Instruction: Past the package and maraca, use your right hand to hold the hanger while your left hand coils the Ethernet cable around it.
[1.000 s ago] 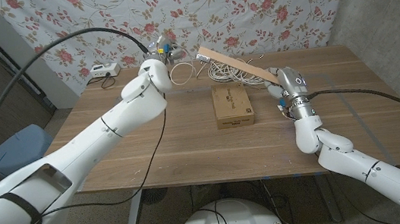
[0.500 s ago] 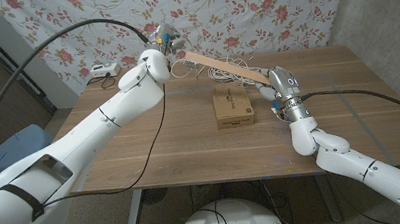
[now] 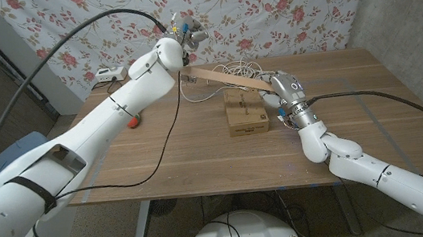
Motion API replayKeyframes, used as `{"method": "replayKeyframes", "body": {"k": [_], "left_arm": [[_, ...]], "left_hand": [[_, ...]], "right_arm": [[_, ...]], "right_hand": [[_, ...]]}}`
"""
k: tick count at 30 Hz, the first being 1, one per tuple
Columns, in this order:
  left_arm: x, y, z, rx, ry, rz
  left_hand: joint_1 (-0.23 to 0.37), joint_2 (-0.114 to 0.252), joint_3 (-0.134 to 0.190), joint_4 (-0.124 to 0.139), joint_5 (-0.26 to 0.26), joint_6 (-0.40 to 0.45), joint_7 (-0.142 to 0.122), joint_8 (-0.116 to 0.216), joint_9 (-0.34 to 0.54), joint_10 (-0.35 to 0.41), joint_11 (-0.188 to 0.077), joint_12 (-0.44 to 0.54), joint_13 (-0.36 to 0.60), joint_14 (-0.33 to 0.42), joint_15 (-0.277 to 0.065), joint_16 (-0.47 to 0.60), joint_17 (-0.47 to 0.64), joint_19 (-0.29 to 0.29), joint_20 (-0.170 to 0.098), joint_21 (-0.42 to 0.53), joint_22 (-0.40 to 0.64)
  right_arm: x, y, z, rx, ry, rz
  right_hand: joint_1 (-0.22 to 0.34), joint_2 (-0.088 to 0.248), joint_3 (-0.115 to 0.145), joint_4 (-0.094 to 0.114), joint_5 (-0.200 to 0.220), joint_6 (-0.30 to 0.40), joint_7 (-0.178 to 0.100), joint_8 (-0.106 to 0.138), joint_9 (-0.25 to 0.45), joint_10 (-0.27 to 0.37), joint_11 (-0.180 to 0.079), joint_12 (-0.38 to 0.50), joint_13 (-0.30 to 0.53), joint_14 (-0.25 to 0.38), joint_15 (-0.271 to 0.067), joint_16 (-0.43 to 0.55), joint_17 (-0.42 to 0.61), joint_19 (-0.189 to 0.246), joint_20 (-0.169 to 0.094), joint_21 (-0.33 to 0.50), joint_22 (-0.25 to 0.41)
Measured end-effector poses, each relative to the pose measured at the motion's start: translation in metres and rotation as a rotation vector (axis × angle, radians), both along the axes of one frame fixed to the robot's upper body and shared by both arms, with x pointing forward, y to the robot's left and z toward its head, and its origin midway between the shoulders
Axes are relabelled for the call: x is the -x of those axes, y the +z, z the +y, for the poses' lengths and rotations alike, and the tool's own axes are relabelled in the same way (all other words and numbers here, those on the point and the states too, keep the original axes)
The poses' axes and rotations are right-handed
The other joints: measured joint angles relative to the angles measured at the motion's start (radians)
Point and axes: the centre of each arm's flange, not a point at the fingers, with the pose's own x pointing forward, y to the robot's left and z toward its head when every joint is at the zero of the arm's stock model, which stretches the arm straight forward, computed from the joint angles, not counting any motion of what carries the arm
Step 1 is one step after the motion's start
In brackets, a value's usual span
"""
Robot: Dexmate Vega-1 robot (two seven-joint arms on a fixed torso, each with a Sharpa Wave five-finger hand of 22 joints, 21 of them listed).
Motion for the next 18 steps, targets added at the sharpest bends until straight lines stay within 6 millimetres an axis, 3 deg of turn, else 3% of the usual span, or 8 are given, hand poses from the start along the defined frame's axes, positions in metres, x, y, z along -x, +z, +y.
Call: {"method": "replayKeyframes", "body": {"k": [7, 10, 12, 13, 16, 18], "left_arm": [[0.008, 0.009, -0.01, -0.017, -0.062, 0.013], [0.014, 0.013, -0.014, -0.028, -0.072, 0.013], [0.016, 0.012, -0.016, -0.041, -0.057, 0.029], [0.015, 0.012, -0.016, -0.042, -0.054, 0.033], [0.011, 0.009, -0.014, -0.069, -0.008, 0.083], [0.008, 0.007, -0.013, -0.086, 0.017, 0.108]], "left_hand": [[0.0, 0.0, 0.0, 0.0, 0.0, 0.0, 0.0, 0.0, -0.006, 0.0, 0.0, -0.002, -0.009, 0.006, -0.005, -0.005, 0.002, 0.0, 0.0, 0.0, 0.0], [0.015, 0.012, -0.017, -0.043, -0.068, 0.0, 0.0, 0.018, -0.081, 0.035, 0.007, -0.13, -0.217, 0.032, 0.009, -0.051, -0.094, 0.017, -0.017, 0.011, 0.009], [0.014, 0.011, -0.061, -0.055, -0.142, 0.003, -0.002, 0.017, -0.146, 0.093, 0.011, -0.23, -0.373, 0.048, 0.019, -0.086, -0.183, 0.042, -0.03, 0.011, 0.008], [0.0, -0.003, -0.084, -0.057, -0.173, -0.001, 0.002, -0.008, -0.177, 0.089, 0.018, -0.283, -0.439, 0.037, 0.031, -0.105, -0.22, 0.043, -0.029, 0.007, 0.005], [-0.061, -0.063, -0.149, -0.071, -0.227, -0.017, 0.077, -0.132, -0.262, -0.029, 0.068, -0.446, -0.585, -0.047, 0.065, -0.156, -0.293, -0.025, 0.007, -0.007, -0.003], [-0.083, -0.085, -0.181, -0.095, -0.229, -0.097, 0.058, -0.203, -0.311, -0.145, 0.076, -0.564, -0.659, -0.167, 0.08, -0.206, -0.337, -0.119, 0.033, -0.021, -0.003]], "right_arm": [[-0.014, -0.004, 0.007, 0.024, 0.007, 0.031], [-0.017, -0.004, 0.009, 0.029, 0.011, 0.04], [-0.02, -0.004, 0.01, 0.03, 0.014, 0.046], [-0.021, -0.004, 0.01, 0.029, 0.014, 0.048], [-0.023, -0.004, 0.009, 0.027, 0.016, 0.056], [-0.023, -0.004, 0.009, 0.025, 0.018, 0.058]], "right_hand": [[-0.005, -0.005, 0.001, 0.001, 0.0, 0.011, 0.001, 0.0, 0.0, 0.0, 0.0, 0.0, -0.001, 0.0, 0.0, 0.008, 0.0, 0.0, 0.0, 0.0, 0.0], [-0.005, -0.005, 0.001, 0.001, 0.0, 0.011, 0.001, 0.0, -0.002, 0.0, 0.0, 0.0, 0.001, 0.0, 0.0, 0.008, 0.0, 0.0, 0.0, 0.0, 0.0], [-0.005, -0.005, 0.001, 0.001, 0.0, 0.011, 0.001, 0.0, -0.002, 0.0, 0.0, 0.0, 0.0, 0.0, 0.0, 0.008, 0.0, 0.0, 0.0, 0.0, 0.0], [-0.005, -0.005, 0.001, 0.001, 0.0, 0.011, 0.001, 0.0, -0.002, 0.0, 0.0, 0.0, -0.002, 0.0, 0.0, 0.008, 0.0, 0.0, 0.0, 0.0, 0.0], [-0.005, -0.005, 0.001, 0.001, 0.0, 0.011, 0.001, 0.0, -0.003, 0.0, 0.0, 0.0, -0.006, 0.0, 0.0, 0.014, -0.001, 0.0, 0.0, 0.007, 0.0], [-0.005, -0.005, 0.001, 0.001, 0.0, 0.011, 0.001, 0.0, -0.003, 0.0, 0.0, 0.0, -0.003, 0.0, 0.0, 0.014, -0.001, 0.0, 0.0, 0.007, 0.0]]}}
